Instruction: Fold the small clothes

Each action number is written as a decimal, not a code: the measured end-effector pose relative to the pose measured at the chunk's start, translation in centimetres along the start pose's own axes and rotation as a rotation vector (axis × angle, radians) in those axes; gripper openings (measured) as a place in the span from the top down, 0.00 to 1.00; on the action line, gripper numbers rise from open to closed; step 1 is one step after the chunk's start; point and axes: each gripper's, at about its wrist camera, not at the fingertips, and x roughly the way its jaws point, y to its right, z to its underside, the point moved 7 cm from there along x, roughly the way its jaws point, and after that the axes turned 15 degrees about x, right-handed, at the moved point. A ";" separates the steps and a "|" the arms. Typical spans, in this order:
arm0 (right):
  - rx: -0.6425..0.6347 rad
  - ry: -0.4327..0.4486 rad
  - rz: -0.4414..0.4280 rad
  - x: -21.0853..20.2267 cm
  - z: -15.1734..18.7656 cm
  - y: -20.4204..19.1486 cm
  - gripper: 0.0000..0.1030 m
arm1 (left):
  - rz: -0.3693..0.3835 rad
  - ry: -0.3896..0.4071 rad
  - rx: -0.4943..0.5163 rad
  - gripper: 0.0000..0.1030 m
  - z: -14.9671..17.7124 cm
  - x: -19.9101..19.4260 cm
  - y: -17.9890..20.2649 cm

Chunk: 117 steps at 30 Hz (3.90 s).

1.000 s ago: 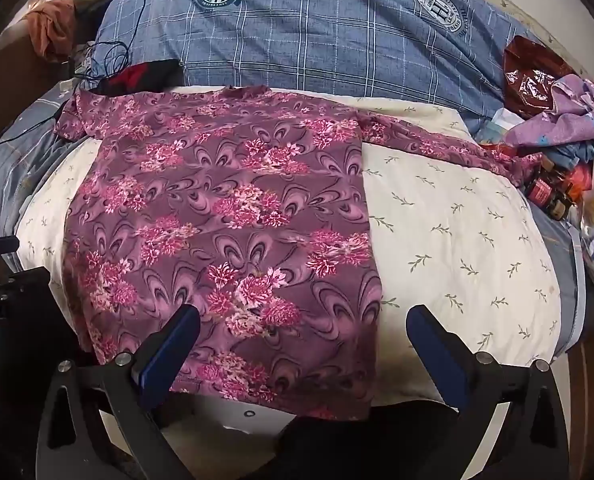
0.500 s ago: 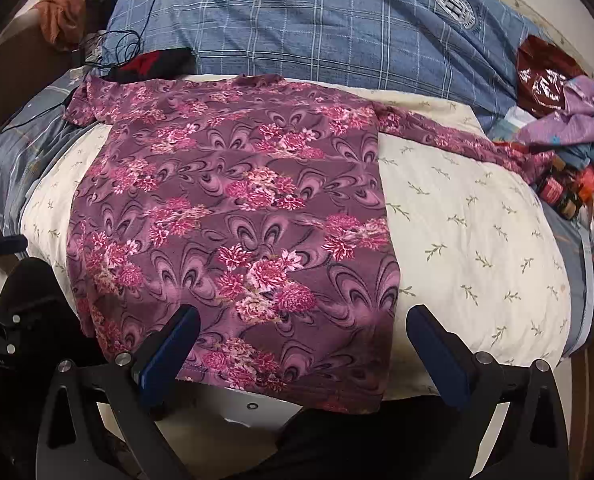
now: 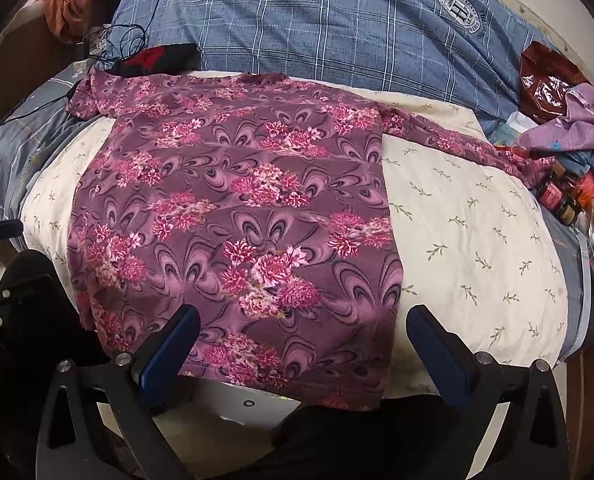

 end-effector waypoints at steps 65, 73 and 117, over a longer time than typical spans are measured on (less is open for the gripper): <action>0.072 0.049 -0.004 -1.3 -0.6 1.0 0.00 | 0.034 0.016 -0.070 0.00 -0.6 0.2 0.4; 0.083 0.056 -0.001 -1.2 -0.8 1.6 0.00 | 0.105 -0.018 -0.171 0.00 -0.3 1.1 -1.7; 0.242 -0.142 -0.287 4.0 -0.1 5.5 0.96 | 0.481 -0.065 -0.580 0.98 4.1 5.5 -3.4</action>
